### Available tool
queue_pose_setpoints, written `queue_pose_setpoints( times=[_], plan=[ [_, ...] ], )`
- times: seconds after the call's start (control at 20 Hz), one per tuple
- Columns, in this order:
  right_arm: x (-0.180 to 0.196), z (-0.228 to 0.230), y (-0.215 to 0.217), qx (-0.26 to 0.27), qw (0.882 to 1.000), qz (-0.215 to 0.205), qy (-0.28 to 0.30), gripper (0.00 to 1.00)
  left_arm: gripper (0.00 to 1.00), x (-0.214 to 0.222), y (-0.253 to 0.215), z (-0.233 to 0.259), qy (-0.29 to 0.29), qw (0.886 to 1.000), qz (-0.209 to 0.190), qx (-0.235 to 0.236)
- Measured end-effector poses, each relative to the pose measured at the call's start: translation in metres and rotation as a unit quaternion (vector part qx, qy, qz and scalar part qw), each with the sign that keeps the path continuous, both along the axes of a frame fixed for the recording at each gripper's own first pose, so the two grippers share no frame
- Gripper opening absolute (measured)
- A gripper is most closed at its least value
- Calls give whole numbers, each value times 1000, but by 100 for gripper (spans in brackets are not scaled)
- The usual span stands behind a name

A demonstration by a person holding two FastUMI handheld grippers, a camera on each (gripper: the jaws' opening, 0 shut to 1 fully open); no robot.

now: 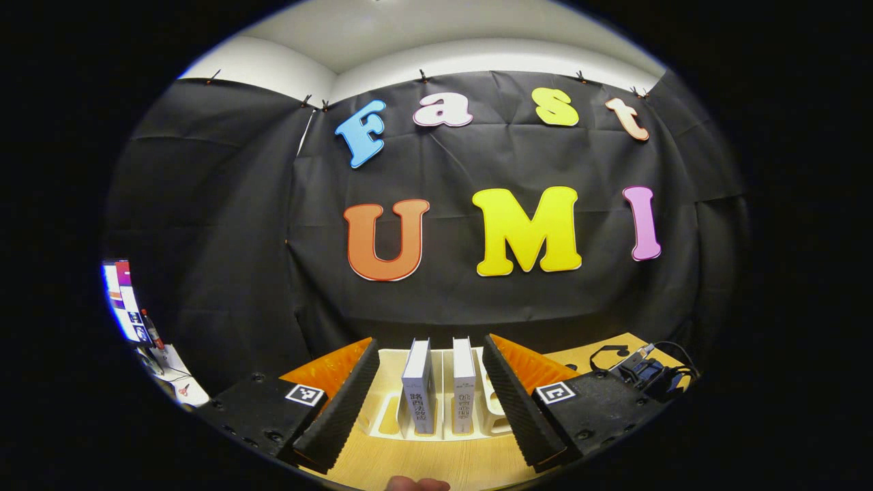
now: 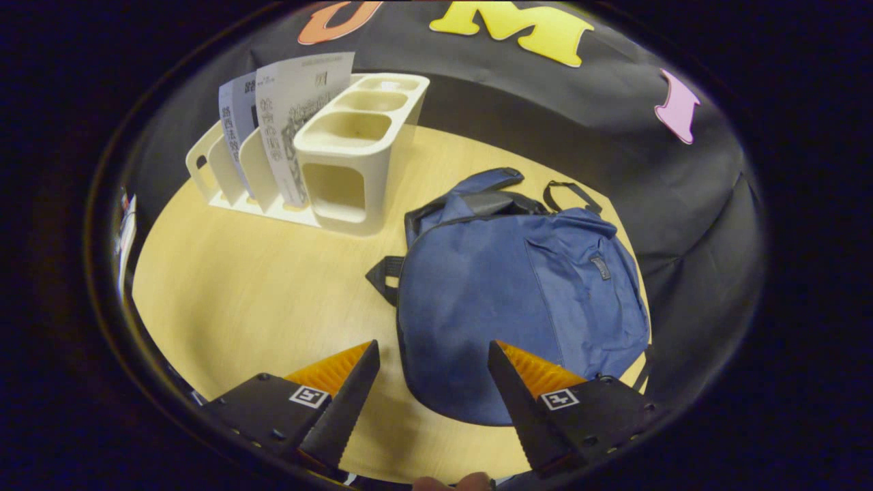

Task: Open the schoolbag, grab two books from the bookshelf and put them into the schoolbag.

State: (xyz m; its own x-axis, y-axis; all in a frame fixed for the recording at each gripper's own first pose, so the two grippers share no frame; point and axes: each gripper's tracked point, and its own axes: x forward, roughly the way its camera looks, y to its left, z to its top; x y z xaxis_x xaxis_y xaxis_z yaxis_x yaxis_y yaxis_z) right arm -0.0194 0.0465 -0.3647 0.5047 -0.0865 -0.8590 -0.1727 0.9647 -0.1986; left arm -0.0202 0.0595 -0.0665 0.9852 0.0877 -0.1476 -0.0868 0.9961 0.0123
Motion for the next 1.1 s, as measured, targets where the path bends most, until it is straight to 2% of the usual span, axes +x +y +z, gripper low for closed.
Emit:
queue_pose_setpoints(
  times=[0.15,0.2,0.35,0.45,0.5,0.55,0.7,0.75,0.9,0.95,1.0,1.05,1.1],
  plan=[
    [5,-19,-3,-25,1000,0,6,96,96,-1,5,-1,4,1000,5,3],
    [8,-24,-3,-33,999,1,6,99,96,-1,6,-2,6,1000,5,4],
    [11,-36,-7,-64,998,5,6,96,96,-1,7,-2,10,1000,7,10],
    [14,-40,-13,-84,996,11,0,96,96,0,7,-2,10,1000,7,10],
    [16,-38,-13,-89,996,11,-5,99,96,1,6,-3,12,1000,7,10],
    [18,-37,-18,-98,995,11,-9,97,96,1,6,-4,13,1000,7,8],
    [19,-33,-25,-90,996,0,-16,99,96,2,6,-6,16,1000,10,4],
    [21,-27,-26,-86,996,-2,-22,93,96,2,6,-6,16,1000,10,3],
    [26,-4,-32,-87,995,-14,-56,87,96,3,2,-6,17,1000,8,0],
    [29,3,-37,-96,993,-13,-66,81,96,3,2,-6,16,1000,7,-1],
    [33,7,-44,-113,991,-15,-77,71,96,3,2,-6,15,1000,7,-3],
    [36,10,-51,-133,987,-17,-83,74,96,4,0,-6,15,1000,6,-4],
    [38,11,-58,-152,985,-19,-84,66,96,4,0,-6,16,1000,4,-5]
  ],
)
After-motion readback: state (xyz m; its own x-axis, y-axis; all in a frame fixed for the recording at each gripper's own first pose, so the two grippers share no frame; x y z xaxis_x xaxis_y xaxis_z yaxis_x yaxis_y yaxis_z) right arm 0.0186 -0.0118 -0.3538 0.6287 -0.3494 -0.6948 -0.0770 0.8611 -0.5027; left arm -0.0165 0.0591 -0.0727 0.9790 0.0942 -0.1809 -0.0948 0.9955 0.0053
